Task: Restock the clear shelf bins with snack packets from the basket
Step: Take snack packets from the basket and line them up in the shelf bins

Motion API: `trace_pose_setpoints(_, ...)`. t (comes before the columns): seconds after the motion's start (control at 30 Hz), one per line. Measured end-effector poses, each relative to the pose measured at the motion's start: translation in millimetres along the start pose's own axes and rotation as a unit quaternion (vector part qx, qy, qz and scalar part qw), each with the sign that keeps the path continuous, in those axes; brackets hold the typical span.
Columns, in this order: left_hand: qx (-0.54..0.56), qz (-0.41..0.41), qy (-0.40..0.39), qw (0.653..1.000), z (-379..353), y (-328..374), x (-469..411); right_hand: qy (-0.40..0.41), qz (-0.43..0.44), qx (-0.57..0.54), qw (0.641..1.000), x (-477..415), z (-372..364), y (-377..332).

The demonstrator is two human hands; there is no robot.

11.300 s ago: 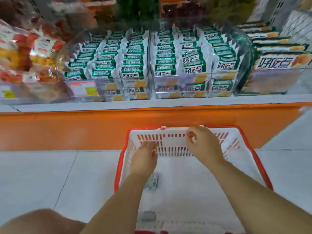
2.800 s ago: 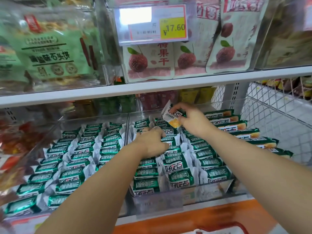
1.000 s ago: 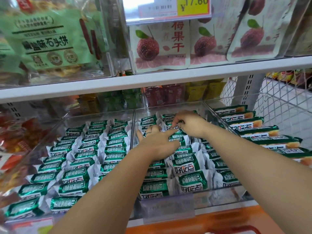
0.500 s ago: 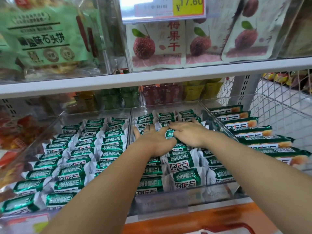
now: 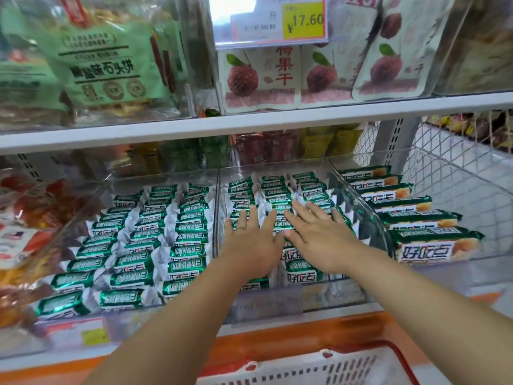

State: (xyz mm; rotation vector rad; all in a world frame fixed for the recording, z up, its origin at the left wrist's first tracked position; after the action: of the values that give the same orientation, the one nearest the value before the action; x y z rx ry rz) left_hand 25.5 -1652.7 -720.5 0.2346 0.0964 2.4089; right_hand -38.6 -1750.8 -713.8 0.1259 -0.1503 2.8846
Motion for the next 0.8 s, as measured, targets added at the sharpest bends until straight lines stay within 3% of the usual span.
trace_pose_setpoints(0.13, 0.008, -0.001, -0.007, 1.000, 6.5, 3.1, 6.2, 0.007, -0.009, 0.005, 1.000, 4.1, 3.7, -1.3)
trace_pose_setpoints(0.27, 0.100, -0.053, 0.087, 0.990, 25.4, 7.2, 42.1, 0.077, 0.014, -0.016, 0.997, 40.0, 25.1, -12.9)
trace_pose_setpoints(0.33, 0.060, -0.065, 0.103, 0.991, 15.9, 8.0, 66.0, 0.058, 0.037, -0.011, 0.998, 60.4, 17.6, -25.9)
trace_pose_setpoints(0.47, -0.080, -0.055, 0.078, 0.992, -12.4, 10.4, 88.0, 0.016, 0.044, 0.041, 0.998, 73.3, -9.9, -35.9)
trace_pose_setpoints(0.8, -0.059, -0.079, 0.029, 0.995, -9.5, 14.5, 91.8, -0.017, 0.026, 0.016, 0.999, 71.1, -8.6, -33.8)
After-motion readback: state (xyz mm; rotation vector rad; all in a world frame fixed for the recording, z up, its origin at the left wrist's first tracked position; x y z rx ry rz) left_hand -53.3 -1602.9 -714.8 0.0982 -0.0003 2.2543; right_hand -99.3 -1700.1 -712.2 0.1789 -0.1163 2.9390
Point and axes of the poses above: each hand's wrist, its own x-axis away from the middle knuckle, its own z-axis out of the back of the hand, y = z × x, the point moved 7 cm from there along -x, towards the middle knuckle, and after that the axes turned 2 degrees about z, right-handed, at the moved point
